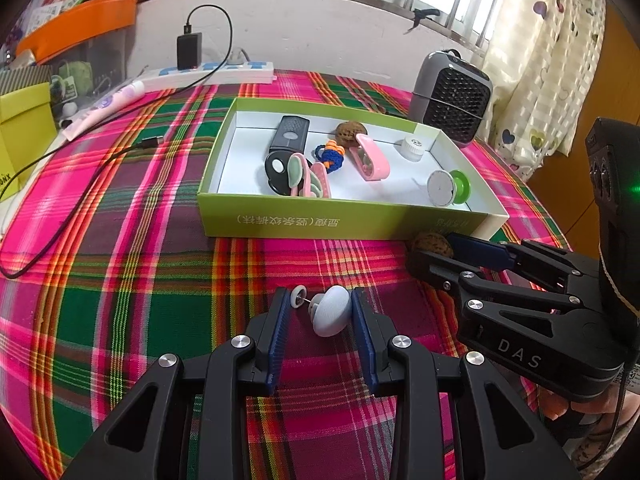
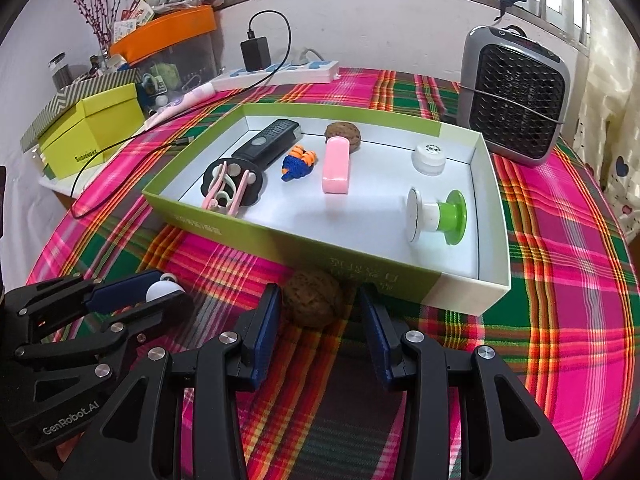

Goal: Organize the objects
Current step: 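Close the right tool on the brown walnut while the left tool holds the knob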

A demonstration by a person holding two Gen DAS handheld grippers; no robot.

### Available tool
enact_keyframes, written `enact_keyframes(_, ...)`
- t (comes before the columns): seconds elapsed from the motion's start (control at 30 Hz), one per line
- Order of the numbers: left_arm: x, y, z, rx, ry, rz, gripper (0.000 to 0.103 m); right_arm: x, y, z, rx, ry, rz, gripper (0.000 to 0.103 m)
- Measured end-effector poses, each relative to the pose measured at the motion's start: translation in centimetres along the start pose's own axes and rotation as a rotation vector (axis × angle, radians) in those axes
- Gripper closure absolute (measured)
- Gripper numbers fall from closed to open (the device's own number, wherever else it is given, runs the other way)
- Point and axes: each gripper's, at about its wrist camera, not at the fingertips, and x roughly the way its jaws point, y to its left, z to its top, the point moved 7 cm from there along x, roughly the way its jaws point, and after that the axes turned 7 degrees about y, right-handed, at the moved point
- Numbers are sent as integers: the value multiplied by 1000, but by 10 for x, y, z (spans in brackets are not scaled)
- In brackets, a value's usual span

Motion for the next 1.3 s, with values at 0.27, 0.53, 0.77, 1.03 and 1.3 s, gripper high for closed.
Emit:
enact_keyframes(0.27,0,0,0,0,0,-1,74,-1,2,-1,-18,-1,1,72)
enact_keyframes(0.53,0,0,0,0,-1,0,74,-1,3,0,-21,-1,1,72)
enact_keyframes(0.77,0,-1,0,4,-1,4,74,-4,4,-2,-17,-7,6,72)
enact_keyframes(1.03,0,-1,0,5,-1,6,74,-6,5,-3,-17,-12,14,72)
enact_keyframes(1.3,-2,-5,2,23,-6,13,74,-12,4,-2,-10,-26,22,72)
